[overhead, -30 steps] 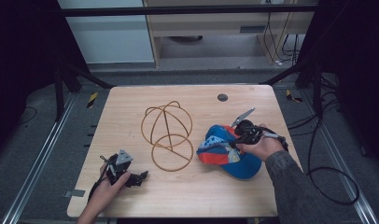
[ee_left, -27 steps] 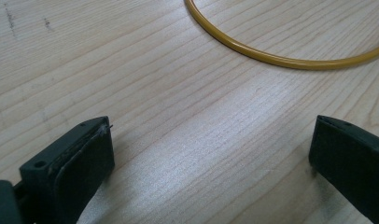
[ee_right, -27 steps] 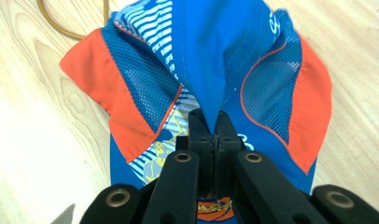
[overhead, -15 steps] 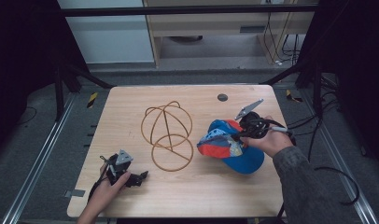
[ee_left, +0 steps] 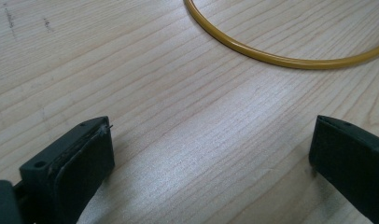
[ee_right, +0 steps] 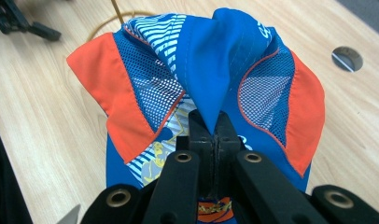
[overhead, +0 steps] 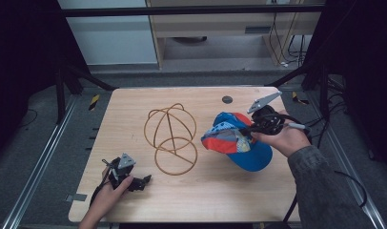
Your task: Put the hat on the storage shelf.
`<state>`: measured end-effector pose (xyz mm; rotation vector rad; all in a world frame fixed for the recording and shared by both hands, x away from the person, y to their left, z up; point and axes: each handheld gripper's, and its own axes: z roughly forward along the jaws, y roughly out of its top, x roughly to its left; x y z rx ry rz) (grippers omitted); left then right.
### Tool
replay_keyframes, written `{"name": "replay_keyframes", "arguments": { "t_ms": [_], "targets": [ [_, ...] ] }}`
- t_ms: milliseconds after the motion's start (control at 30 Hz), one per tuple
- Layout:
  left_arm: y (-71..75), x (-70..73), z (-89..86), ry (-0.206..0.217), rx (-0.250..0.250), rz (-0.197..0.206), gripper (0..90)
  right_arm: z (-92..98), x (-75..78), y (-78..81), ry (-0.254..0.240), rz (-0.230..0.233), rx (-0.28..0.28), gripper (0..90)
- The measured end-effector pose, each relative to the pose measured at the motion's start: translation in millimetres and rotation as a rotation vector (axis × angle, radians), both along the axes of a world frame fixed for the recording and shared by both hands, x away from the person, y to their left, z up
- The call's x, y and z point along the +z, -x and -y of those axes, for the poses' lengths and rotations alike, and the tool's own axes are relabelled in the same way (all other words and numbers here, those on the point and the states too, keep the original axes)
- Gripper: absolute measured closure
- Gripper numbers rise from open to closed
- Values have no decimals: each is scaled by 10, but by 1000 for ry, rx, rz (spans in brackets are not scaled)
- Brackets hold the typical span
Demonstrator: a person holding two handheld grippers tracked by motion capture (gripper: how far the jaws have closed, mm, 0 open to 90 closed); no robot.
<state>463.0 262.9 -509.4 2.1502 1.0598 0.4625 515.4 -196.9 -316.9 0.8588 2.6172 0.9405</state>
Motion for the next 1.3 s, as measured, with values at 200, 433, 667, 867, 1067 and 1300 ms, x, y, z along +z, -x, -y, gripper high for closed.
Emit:
{"name": "replay_keyframes", "arguments": {
  "t_ms": [200, 433, 667, 867, 1067, 1300],
  "targets": [
    [2, -1, 2, 2, 2, 1, 0, 25, 141, 52, -29, 32, 7, 896],
    [3, -1, 2, 2, 2, 1, 0, 53, 358, 168, -53, 84, 26, 896],
    [3, 0, 1, 1, 0, 1, 0, 49, 555, 221, -67, 123, 30, 895],
    [4, 0, 1, 1, 0, 1, 0, 5, 727, 247, -77, 162, 38, 896],
    [4, 0, 1, 1, 0, 1, 0, -33, 884, 257, -94, 199, 39, 896],
    [5, 3, 0, -2, -1, -1, 0, -212, 1053, 226, -110, 244, 55, 896]
  ]
}}
